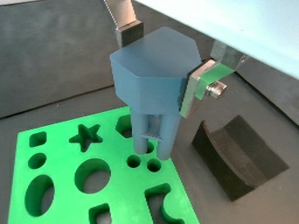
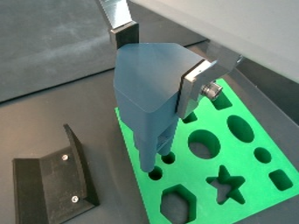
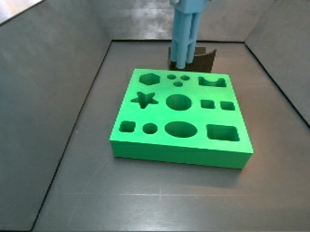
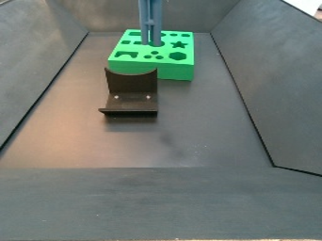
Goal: Pick up the 3 prong object. Move up. Move to above the board. Insert the 3 prong object.
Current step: Insert the 3 prong object.
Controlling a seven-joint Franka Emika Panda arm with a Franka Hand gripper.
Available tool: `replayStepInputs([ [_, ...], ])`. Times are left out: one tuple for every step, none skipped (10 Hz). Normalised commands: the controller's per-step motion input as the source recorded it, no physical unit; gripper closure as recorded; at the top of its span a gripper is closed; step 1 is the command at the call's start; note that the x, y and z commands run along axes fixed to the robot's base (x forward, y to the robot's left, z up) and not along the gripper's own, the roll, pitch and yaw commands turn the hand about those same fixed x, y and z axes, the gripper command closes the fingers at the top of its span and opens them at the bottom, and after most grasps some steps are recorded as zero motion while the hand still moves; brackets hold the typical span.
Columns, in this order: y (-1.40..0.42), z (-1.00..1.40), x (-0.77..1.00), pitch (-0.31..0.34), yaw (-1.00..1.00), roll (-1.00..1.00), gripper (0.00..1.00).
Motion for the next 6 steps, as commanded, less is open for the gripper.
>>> replayStepInputs([
  [0.00, -0.16, 0.00, 0.000, 0.00, 0.08, 1.00],
  [0.00, -0.03, 0.00, 0.000, 0.00, 0.00, 1.00],
  [-0.07, -0.08, 0.01, -0.017, 0.01, 0.00, 1.00],
  [-0.17, -0.17, 0.00, -0.039, 0.00, 0.02, 1.00],
  [-0.12, -0.10, 0.02, -0.040, 0.00, 0.00, 1.00],
  [-0.11, -0.10, 0.01, -0.024, 0.00, 0.00, 1.00],
])
